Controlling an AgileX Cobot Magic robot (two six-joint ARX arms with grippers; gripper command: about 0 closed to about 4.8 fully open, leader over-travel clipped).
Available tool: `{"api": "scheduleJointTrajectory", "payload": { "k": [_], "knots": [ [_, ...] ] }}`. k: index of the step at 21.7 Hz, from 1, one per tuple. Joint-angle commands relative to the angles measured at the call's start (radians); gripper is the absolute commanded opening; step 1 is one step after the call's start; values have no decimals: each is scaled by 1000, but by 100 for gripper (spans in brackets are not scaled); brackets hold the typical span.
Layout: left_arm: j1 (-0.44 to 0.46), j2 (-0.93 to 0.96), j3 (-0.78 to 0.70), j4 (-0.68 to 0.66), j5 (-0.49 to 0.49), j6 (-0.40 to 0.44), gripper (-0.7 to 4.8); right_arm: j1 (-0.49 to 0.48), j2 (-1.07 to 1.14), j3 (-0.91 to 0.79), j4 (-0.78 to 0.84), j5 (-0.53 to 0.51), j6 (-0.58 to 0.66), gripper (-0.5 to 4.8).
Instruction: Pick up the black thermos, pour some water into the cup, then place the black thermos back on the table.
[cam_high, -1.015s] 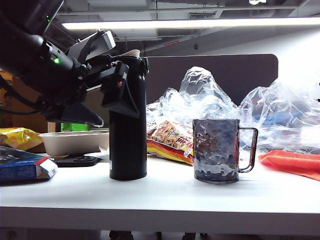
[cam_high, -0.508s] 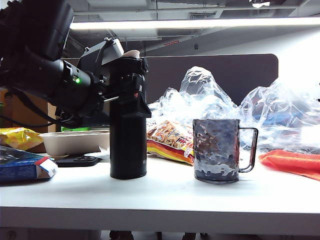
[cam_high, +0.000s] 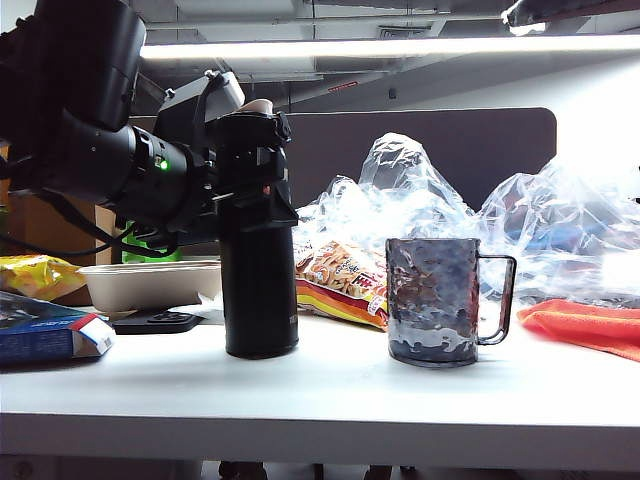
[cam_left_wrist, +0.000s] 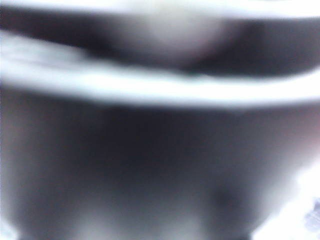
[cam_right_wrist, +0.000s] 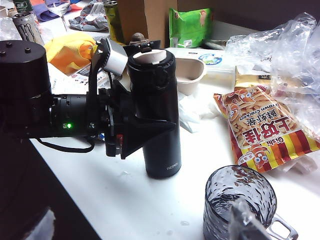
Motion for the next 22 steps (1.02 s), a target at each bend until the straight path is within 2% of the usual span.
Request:
{"api": "scheduleJointTrajectory", "payload": {
  "k": [1,3,4,5,6,7,8,9,11,13,14,18,20,22],
  "knots": [
    [-1,-1,3,37,8,0,15,-1,-1,4,6,11,-1,479],
    [-1,-2,20,42,11,106,-6,-1,-2,4,4,77,0,479],
    [-1,-3,40,37,32,142,-6,-1,-2,5,-3,76,0,352],
    [-1,-14,83,-13,61,166,-6,-1,-5,5,-25,75,0,80],
    [-1,-28,148,-117,68,206,-6,-2,-7,5,-46,72,1,-3],
    [-2,-39,213,-223,69,257,-6,-2,-7,5,-55,72,1,-5],
    [-2,-42,301,-358,68,349,-6,-11,-7,5,-66,75,1,-5],
    [-2,-41,403,-514,67,488,-6,-47,-6,5,-74,68,2,-5],
    [-3,-40,490,-633,27,667,-6,-118,6,5,-73,42,23,-5],
    [-11,-33,510,-642,8,813,-6,-204,48,5,-68,-100,23,-5],
    [-13,-30,510,-643,6,852,-6,-232,84,5,-68,-135,23,-5],
    [-40,16,516,-635,-37,1016,-6,-254,267,5,-5,-149,19,-5],
    [-53,51,530,-632,-84,1138,-6,-253,291,5,27,-156,19,-5],
    [-66,78,546,-615,-108,1199,-6,-253,291,5,27,-156,19,-5]
  ]
}}
